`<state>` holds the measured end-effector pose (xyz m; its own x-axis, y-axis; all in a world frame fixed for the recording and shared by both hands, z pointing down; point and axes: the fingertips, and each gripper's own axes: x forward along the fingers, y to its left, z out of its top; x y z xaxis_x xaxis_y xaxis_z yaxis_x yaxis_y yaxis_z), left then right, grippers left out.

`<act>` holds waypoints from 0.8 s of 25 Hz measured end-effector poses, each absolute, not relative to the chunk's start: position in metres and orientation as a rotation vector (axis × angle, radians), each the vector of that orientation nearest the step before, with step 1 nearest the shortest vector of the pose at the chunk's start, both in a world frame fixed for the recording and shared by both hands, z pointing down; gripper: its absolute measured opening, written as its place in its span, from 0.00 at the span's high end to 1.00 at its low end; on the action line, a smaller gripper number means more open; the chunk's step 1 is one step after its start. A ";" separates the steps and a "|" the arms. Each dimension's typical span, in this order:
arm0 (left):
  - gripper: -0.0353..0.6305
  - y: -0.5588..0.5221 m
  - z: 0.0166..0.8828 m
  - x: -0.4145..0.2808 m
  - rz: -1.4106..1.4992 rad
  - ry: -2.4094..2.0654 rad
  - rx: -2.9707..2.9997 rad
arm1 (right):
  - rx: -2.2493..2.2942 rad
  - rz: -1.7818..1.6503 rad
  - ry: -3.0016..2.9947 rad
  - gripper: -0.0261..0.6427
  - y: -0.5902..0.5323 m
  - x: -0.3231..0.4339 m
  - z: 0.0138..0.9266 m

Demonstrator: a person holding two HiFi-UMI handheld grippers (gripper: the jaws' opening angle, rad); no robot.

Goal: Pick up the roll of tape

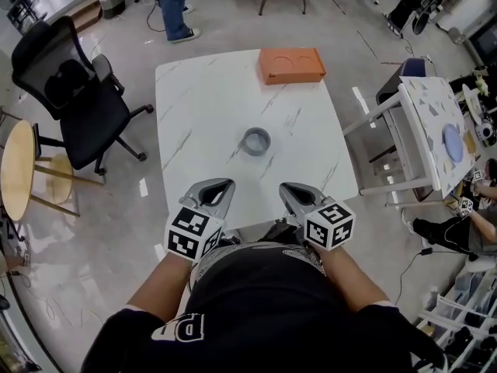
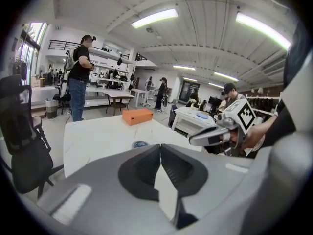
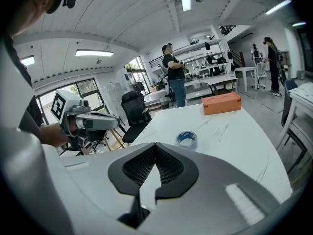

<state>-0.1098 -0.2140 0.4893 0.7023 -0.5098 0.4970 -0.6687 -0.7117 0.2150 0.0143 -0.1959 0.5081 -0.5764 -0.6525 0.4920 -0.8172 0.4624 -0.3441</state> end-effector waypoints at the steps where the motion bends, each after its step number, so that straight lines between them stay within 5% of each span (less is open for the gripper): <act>1: 0.86 -0.216 0.489 -0.107 0.574 -0.925 2.526 | 1.241 0.807 -2.427 0.96 -0.199 0.015 0.509; 20: 0.86 -0.247 0.491 -0.064 0.617 -1.097 2.444 | 0.989 0.804 -2.517 0.96 -0.247 0.039 0.518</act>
